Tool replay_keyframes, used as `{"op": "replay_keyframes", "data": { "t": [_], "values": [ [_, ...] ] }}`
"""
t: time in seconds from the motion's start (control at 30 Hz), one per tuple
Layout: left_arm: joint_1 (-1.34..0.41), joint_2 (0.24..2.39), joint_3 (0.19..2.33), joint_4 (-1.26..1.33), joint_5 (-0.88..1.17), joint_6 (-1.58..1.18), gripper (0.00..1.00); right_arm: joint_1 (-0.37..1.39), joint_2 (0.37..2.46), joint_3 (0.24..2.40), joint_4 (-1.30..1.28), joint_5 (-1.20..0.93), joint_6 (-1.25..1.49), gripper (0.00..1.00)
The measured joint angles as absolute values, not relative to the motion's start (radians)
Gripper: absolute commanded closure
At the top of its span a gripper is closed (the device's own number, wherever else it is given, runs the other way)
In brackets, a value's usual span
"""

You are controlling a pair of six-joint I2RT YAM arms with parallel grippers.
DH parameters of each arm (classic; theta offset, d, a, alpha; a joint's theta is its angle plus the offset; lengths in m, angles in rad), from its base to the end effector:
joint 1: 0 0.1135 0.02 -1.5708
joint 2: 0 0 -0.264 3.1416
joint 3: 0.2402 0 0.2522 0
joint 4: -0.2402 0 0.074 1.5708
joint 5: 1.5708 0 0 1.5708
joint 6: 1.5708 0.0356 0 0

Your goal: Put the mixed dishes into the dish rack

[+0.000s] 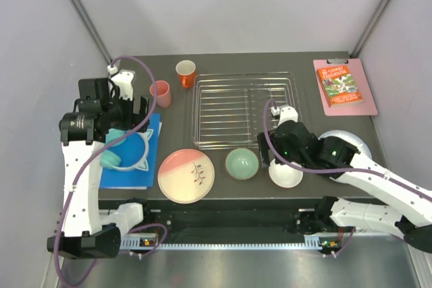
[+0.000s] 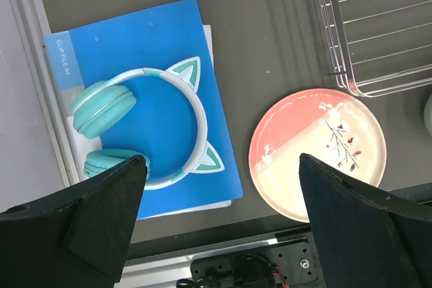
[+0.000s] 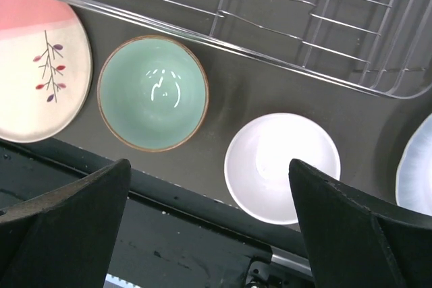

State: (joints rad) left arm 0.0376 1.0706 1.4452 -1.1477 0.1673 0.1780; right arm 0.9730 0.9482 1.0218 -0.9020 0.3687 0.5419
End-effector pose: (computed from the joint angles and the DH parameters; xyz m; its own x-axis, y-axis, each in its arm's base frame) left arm 0.1776 0.0007 0.4144 -0.6723 0.1494 -0.7250 0.2043 0.9788 0.0123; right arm 0.1110 0.1402 0.3268 -0.6822 -0.1471 -0.7162 -0.3292 0.9365 0.1212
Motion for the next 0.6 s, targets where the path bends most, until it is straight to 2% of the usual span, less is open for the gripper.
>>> {"op": "replay_keyframes", "data": {
  "t": [0.43,0.6],
  "values": [
    [0.038,1.031,1.422,-1.144,0.162,0.186,0.01,0.973,1.014,0.916,-0.781,0.302,0.524,0.02],
    [0.038,1.042,1.399,-1.142,0.168,0.186,0.01,0.973,1.077,0.883,-0.677,0.261,0.528,0.06]
  ]
}}
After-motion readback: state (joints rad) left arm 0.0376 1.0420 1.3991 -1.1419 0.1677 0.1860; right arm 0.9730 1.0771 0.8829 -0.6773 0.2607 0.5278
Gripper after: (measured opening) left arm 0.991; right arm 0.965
